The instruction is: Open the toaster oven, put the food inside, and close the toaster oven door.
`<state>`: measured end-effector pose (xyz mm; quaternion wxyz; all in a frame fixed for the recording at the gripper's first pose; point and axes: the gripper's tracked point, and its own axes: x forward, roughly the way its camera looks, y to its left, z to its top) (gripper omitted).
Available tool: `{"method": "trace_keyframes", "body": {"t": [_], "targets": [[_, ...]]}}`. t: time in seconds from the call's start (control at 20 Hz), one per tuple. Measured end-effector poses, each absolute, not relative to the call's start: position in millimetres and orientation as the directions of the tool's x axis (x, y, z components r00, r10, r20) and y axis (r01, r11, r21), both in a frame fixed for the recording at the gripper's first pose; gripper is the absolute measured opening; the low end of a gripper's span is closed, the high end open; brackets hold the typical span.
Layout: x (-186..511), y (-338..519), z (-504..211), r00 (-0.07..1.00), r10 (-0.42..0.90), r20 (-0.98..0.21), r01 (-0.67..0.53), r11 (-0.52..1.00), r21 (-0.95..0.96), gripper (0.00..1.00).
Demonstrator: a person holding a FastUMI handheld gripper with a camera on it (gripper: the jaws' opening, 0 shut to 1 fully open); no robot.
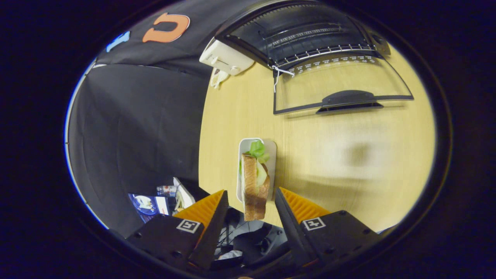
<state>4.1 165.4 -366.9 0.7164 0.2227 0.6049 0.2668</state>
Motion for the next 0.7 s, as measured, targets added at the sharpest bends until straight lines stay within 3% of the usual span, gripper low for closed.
{"method": "trace_keyframes", "body": {"t": [0.15,0.4,0.7], "targets": [[3,173,-383,0.097,0.65,-0.754,-0.114,0.76,0.64,0.74],[5,177,-381,0.093,0.673,-0.734,-0.076,0.74,0.669,0.43],[2,169,-344,0.116,0.712,-0.692,-0.081,0.702,0.708,0.37]]}}
